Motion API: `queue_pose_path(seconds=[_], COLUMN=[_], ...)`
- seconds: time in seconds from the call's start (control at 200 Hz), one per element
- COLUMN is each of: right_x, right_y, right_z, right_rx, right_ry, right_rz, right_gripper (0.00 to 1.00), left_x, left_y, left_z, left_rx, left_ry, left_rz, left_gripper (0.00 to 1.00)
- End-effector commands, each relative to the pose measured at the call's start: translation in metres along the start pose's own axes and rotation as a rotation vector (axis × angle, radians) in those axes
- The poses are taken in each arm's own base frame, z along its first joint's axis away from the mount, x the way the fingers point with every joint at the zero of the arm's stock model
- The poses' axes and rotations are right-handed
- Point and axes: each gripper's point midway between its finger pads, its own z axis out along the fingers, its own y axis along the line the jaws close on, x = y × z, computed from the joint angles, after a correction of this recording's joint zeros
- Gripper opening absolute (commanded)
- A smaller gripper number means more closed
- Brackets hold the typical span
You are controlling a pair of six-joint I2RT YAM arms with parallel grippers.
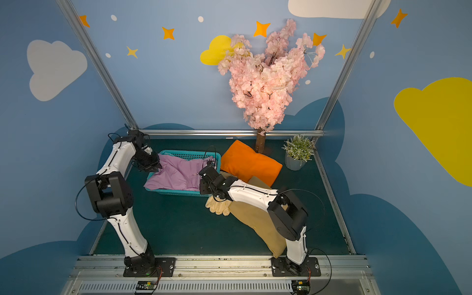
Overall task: Put the folded long pants in the basket
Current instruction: Place the long pant in the basket.
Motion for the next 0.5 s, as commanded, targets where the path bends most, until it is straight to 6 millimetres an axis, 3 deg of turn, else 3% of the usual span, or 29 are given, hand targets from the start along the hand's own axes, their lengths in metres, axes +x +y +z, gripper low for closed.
queue_pose_path(seconds=[0.0, 0.17, 0.255, 0.335, 0.38, 0.496], right_x=[-0.006, -0.036, -0.059, -0.073, -0.076, -0.079], right_y=[-0.005, -0.023, -0.013, 0.003, 0.014, 0.027], right_z=[-0.047, -0.074, -0.075, -0.065, -0.054, -0.015], right_rx=[0.015, -0.026, -0.131, -0.216, -0.259, -0.27], right_ry=[0.032, -0.009, -0.014, 0.057, 0.119, 0.265], right_rz=[0.004, -0.03, -0.058, -0.085, -0.088, -0.035], right_gripper=[0.48, 0.44, 0.39, 0.36, 0.35, 0.29], left_x=[0.011, 0.032, 0.046, 0.059, 0.064, 0.072], left_y=[-0.001, -0.027, -0.059, -0.079, -0.076, -0.044], left_z=[-0.045, -0.072, -0.078, -0.067, -0.053, -0.016], left_rx=[-0.022, 0.041, 0.174, 0.305, 0.295, 0.147], left_ry=[-0.062, -0.121, -0.13, -0.094, -0.056, 0.013], left_rz=[0.022, 0.089, 0.16, 0.161, 0.145, 0.105], left_gripper=[0.37, 0.34, 0.25, 0.11, 0.03, 0.03])
